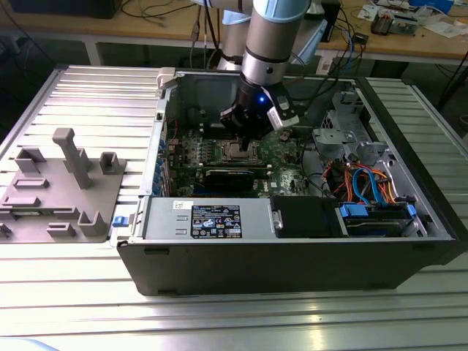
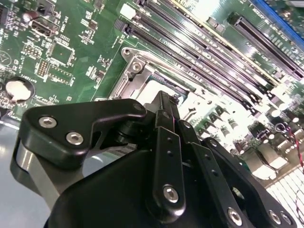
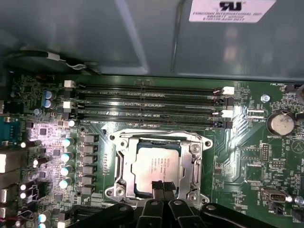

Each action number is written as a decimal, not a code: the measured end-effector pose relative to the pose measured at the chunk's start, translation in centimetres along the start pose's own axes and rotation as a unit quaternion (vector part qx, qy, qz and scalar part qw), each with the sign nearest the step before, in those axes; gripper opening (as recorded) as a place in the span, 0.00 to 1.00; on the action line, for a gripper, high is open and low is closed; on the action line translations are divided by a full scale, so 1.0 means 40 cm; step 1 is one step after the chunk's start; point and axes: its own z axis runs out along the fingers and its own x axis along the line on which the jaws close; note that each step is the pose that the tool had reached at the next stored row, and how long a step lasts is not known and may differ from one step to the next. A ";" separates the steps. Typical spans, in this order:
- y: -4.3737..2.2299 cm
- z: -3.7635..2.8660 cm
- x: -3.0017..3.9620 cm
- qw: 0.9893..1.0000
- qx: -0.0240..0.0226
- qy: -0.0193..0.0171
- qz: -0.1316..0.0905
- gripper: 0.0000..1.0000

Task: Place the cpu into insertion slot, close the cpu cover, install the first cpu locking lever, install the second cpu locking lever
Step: 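Install the second cpu locking lever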

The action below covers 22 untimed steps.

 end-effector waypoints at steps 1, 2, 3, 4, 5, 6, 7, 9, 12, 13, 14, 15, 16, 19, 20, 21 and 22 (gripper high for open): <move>0.000 -0.004 0.000 1.000 0.000 0.000 0.000 0.11; 0.000 -0.007 0.001 1.000 0.000 0.000 0.000 0.11; 0.000 -0.010 0.001 1.000 0.000 0.000 0.000 0.11; 0.000 -0.012 0.001 1.000 0.000 0.000 0.000 0.11; 0.000 -0.015 0.001 1.000 0.000 0.000 0.000 0.11; 0.000 -0.017 0.001 1.000 0.001 0.000 0.000 0.11; 0.000 -0.020 0.001 1.000 0.001 0.000 0.000 0.11; 0.000 -0.029 0.002 1.000 0.001 0.000 0.000 0.11; 0.001 -0.041 0.003 1.000 0.002 0.000 0.000 0.11; 0.001 -0.046 0.003 1.000 0.003 0.000 0.000 0.11; 0.001 -0.050 0.004 1.000 0.003 0.000 0.000 0.11; 0.001 -0.058 0.004 1.000 0.003 0.000 0.000 0.11; 0.001 -0.061 0.005 1.000 0.004 0.000 0.000 0.11; 0.001 -0.061 0.005 1.000 0.004 0.000 0.000 0.11; 0.001 -0.061 0.005 1.000 0.004 0.000 0.000 0.11; 0.001 -0.062 0.005 1.000 0.004 0.000 0.000 0.11; 0.001 -0.061 0.005 1.000 0.004 0.000 0.000 0.11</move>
